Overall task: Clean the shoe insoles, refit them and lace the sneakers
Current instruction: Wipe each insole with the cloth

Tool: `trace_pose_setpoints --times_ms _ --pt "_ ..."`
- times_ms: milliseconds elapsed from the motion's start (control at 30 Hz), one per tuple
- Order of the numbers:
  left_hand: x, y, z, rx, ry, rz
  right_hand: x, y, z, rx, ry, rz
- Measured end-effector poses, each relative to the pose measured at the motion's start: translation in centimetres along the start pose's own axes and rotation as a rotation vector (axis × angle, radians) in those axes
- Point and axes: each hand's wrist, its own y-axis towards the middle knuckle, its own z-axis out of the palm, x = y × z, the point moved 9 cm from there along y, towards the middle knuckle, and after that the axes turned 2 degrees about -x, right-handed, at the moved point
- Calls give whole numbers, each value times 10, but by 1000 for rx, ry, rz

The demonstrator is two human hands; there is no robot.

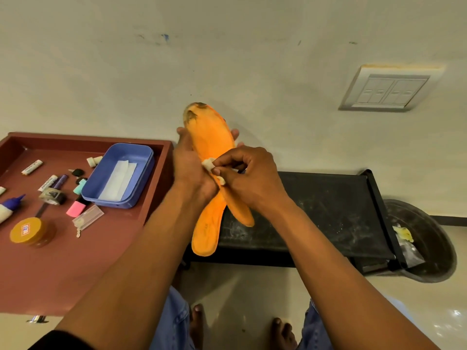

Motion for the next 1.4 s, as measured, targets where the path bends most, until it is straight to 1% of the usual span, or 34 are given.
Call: trace_pose_setpoints --times_ms 67,133,267,367,500,633,700,767,867,967,1067,1167,1267,1333,1400 --pt "-16 3 -7 9 -70 45 5 -4 5 64 -10 -3" --pt "-25 6 -12 24 -113 73 7 -7 7 91 -11 -4" --pt "-22 9 -13 35 -168 62 5 -7 6 64 15 21" --pt "-19 9 -12 24 -195 59 0 -5 6 62 79 59" --pt "-17 7 -7 19 -100 124 -6 -3 1 -18 58 56" --pt "1 -10 11 27 87 108 -9 -1 -13 -143 61 54" --pt "9 -14 14 17 163 102 -12 0 -17 -155 70 93" --pt "11 -14 13 8 177 86 -13 -1 -16 -141 63 118" --pt "6 -10 6 -16 139 70 -7 -4 -11 -141 -99 69" --pt "5 -10 4 -37 147 34 3 -6 -9 -153 -242 -23" --pt "17 -14 8 -29 214 -41 10 -9 -17 -254 -436 -91" --pt "32 -19 18 31 328 -102 4 -7 -38 -404 -502 -55" --pt "41 -22 24 85 408 -136 -12 -5 -64 -515 -443 31" --pt "45 -23 26 116 442 -150 -20 -4 -76 -563 -374 65" --pt "48 -24 27 144 441 -172 -24 -3 -82 -589 -355 88"
